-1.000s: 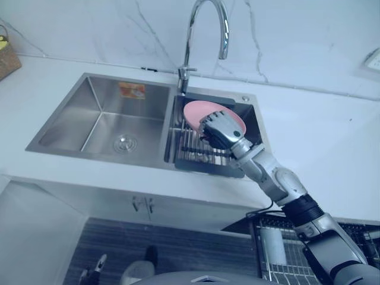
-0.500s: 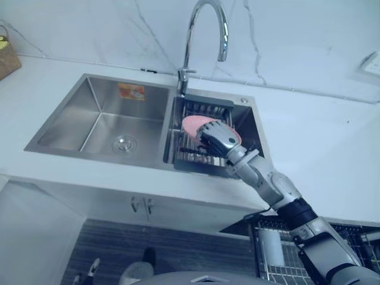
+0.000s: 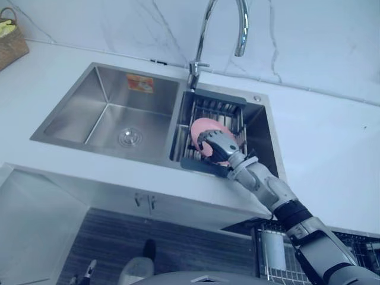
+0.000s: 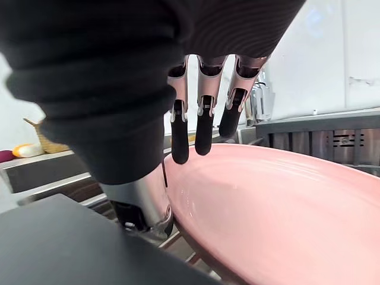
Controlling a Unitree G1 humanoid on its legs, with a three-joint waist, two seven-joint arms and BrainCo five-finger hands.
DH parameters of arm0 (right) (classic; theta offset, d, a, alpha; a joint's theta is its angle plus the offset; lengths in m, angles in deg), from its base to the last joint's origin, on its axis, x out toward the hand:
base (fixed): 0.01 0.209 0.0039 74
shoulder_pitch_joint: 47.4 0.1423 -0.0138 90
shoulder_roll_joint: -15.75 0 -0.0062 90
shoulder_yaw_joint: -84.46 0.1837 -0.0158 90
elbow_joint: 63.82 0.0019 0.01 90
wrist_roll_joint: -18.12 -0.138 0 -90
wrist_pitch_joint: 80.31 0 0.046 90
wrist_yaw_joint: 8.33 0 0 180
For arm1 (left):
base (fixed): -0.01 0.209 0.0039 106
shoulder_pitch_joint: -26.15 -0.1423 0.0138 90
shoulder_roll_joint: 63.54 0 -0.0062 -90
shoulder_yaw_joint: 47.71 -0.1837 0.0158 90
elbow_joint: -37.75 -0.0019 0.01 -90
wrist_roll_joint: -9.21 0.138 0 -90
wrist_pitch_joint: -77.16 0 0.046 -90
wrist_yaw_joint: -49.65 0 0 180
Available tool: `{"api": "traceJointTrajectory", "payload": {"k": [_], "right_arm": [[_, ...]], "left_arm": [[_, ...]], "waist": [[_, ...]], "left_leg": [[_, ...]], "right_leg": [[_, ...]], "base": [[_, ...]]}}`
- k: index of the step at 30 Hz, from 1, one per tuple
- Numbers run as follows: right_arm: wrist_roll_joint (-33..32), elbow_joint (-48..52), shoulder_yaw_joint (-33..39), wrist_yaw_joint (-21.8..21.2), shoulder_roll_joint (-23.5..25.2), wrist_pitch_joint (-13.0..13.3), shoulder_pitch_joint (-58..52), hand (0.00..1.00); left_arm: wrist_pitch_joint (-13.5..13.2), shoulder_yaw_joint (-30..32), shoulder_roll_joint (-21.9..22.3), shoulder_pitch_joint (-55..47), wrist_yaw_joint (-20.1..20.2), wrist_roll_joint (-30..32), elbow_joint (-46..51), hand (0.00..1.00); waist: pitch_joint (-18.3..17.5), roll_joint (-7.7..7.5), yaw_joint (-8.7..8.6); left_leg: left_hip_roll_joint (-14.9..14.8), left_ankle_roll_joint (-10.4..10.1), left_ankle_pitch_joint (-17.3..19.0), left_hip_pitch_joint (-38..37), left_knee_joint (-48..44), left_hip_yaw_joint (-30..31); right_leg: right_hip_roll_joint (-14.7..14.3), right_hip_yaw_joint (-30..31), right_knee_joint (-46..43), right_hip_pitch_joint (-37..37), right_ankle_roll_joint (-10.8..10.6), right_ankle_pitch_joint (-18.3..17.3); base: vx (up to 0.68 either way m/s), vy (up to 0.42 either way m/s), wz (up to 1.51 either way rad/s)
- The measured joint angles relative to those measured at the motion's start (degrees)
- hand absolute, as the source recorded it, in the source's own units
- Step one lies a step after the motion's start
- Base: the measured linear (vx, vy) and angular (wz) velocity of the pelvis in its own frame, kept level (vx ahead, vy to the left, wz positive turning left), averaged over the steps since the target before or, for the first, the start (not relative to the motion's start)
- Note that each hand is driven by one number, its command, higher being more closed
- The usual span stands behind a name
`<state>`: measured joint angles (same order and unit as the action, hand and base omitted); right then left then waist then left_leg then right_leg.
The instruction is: Walk over to the sink, pick up the cup, carry it to the dishwasher, place the cup inside the dishwasher, then close the dishwasher door
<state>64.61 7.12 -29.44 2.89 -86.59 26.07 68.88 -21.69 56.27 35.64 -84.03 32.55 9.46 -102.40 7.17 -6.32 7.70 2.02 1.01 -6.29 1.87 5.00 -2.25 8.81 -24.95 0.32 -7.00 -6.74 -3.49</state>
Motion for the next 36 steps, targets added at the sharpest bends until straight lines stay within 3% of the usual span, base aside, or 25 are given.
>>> {"api": "traceJointTrajectory", "payload": {"k": [7,10,14,18,26,36], "right_arm": [[-0.1,0.2,3.6,0.2,1.6,-6.1,0.0,0.0],[-0.7,2.8,6.7,0.1,3.5,-9.9,-0.9,0.0],[-7.7,13.1,12.0,0.1,7.1,-16.0,-6.6,0.0],[-13.4,17.4,13.0,0.1,9.9,-19.2,-12.7,0.0],[-15.8,21.2,12.8,-2.4,12.0,-20.5,-15.2,0.0],[-14.5,21.5,10.7,-2.5,11.9,-22.3,-14.8,0.0]], "left_arm": [[-0.3,0.0,0.0,1.0,0.0,0.0,0.0,0.0],[-0.3,0.0,0.1,1.0,-0.1,0.0,-0.1,0.0],[-0.3,-0.1,0.4,0.9,-1.3,0.0,-0.1,0.0],[-0.1,-0.3,1.4,0.9,-2.4,0.0,-0.1,0.0],[2.8,-1.8,1.6,1.0,-3.0,-0.1,1.3,0.0],[9.1,-5.9,1.3,0.8,-2.6,-0.2,6.0,0.0]], "waist": [[0.8,0.07,-0.81],[1.1,0.35,-1.61],[1.5,1.14,-2.28],[1.6,1.48,-3.93],[1.7,2.61,-4.65],[1.5,3.15,-4.46]], "left_leg": [[0.1,0.0,0.0,-0.2,0.0,-0.8],[0.0,-0.1,0.1,-0.8,0.0,-1.3],[-0.5,-0.6,0.8,-2.0,0.0,-3.2],[-0.7,-0.7,1.0,-2.2,0.0,-4.2],[-0.9,-0.3,1.3,-3.1,0.0,-5.6],[-0.8,-0.2,1.3,-3.1,0.0,-5.4]], "right_leg": [[0.1,0.4,0.0,0.0,-0.1,0.1],[0.2,1.0,-0.1,0.0,-0.2,0.1],[0.3,3.0,-0.4,0.0,-0.1,0.2],[0.2,4.4,-0.5,0.2,-0.1,0.2],[0.0,5.6,-0.7,0.1,-0.1,0.3],[0.0,5.4,-0.7,-0.1,-0.1,0.2]], "base": [[0.0,0.003,-0.03],[-0.02,0.008,-0.11],[-0.02,0.015,-0.23],[0.01,0.008,-0.17],[0.02,0.001,-0.09],[0.0,0.0,0.0]]}}
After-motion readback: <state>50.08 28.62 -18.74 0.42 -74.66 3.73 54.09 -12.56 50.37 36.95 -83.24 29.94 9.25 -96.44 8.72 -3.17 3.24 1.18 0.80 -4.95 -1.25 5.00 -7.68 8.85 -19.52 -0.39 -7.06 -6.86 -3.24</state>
